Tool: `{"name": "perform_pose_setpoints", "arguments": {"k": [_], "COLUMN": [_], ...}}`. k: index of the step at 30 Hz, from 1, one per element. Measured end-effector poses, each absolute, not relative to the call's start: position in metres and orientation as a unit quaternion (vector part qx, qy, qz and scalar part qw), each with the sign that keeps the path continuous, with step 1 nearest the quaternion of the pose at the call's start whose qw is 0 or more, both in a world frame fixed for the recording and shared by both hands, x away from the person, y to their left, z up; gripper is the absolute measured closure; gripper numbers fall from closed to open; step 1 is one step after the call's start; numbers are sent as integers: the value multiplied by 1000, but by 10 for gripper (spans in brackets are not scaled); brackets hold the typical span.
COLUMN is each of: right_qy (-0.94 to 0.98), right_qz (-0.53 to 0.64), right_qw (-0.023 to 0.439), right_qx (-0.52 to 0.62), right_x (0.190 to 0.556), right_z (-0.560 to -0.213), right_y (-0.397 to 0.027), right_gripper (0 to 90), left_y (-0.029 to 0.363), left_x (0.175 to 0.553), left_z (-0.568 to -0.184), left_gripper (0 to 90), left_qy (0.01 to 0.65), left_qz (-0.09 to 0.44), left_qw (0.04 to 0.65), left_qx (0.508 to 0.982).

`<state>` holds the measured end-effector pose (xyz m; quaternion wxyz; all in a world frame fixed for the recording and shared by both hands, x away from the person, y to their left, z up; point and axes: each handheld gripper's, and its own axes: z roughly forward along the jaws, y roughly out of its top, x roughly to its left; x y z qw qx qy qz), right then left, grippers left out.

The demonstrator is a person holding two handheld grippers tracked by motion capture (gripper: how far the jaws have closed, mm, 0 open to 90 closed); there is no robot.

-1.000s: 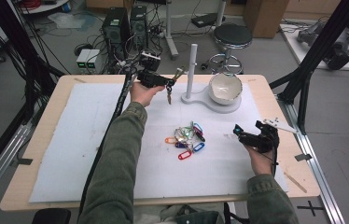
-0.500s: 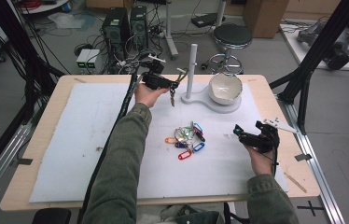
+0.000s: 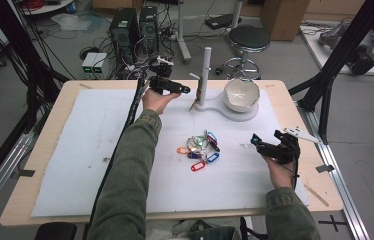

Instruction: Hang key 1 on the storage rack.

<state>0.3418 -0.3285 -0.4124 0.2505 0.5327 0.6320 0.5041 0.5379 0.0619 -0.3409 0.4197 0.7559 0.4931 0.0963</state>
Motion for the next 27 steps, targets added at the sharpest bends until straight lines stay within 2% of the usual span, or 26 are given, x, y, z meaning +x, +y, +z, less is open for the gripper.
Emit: {"name": "perform_pose_setpoints", "arguments": {"k": [3, 6, 16, 27], "right_qy": [632, 632, 630, 632], "right_qz": [504, 504, 504, 503], "right_qw": [251, 250, 249, 253], "right_qx": [533, 533, 536, 533], "right_x": [342, 341, 340, 341], "right_z": [-413, -413, -413, -413], "right_y": [-329, -329, -329, -329], "right_gripper": [6, 6, 6, 6], "left_y": [64, 68, 100, 127], "left_x": [537, 535, 520, 501], "left_z": [-340, -338, -333, -328], "left_gripper": [17, 16, 16, 16], "left_qy": [499, 520, 523, 514], "left_qz": [98, 132, 151, 163], "left_qw": [410, 389, 416, 424], "left_qx": [757, 749, 729, 728]}}
